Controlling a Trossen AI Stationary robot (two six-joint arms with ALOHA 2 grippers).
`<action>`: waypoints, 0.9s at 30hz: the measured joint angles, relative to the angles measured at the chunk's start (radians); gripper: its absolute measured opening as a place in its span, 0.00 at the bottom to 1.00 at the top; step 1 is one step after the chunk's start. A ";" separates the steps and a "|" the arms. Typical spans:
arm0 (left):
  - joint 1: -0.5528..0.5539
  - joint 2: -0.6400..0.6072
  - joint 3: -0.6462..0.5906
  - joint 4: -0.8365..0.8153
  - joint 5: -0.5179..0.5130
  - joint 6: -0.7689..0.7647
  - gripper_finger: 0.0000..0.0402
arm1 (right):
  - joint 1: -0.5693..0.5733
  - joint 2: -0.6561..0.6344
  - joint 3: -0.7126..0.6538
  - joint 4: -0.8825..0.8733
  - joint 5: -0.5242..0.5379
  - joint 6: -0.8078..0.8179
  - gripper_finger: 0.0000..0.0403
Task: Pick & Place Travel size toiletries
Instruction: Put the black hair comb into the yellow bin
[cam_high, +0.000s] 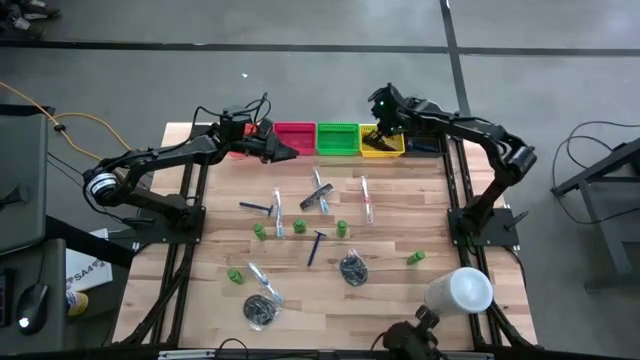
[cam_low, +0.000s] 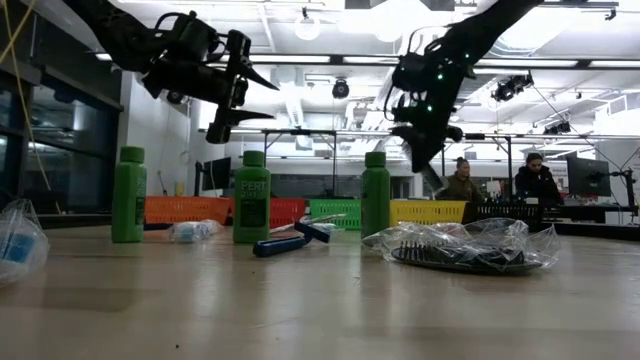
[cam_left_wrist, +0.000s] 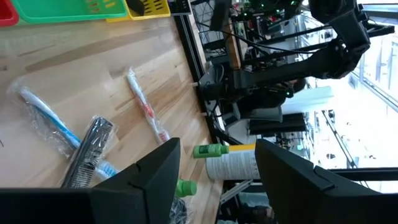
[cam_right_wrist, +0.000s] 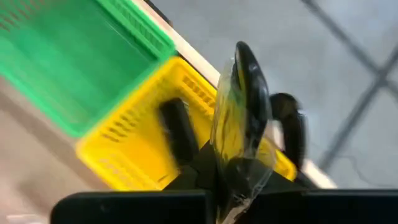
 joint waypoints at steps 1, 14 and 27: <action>0.000 0.000 0.000 0.000 -0.001 0.000 0.52 | 0.010 0.005 0.000 -0.005 0.032 -0.014 0.02; 0.000 0.000 0.000 0.000 -0.002 -0.006 0.52 | 0.054 0.085 -0.042 -0.008 0.178 -0.134 0.12; 0.000 0.000 0.000 -0.019 -0.004 -0.012 0.52 | 0.041 0.048 -0.035 -0.079 0.125 -0.031 0.45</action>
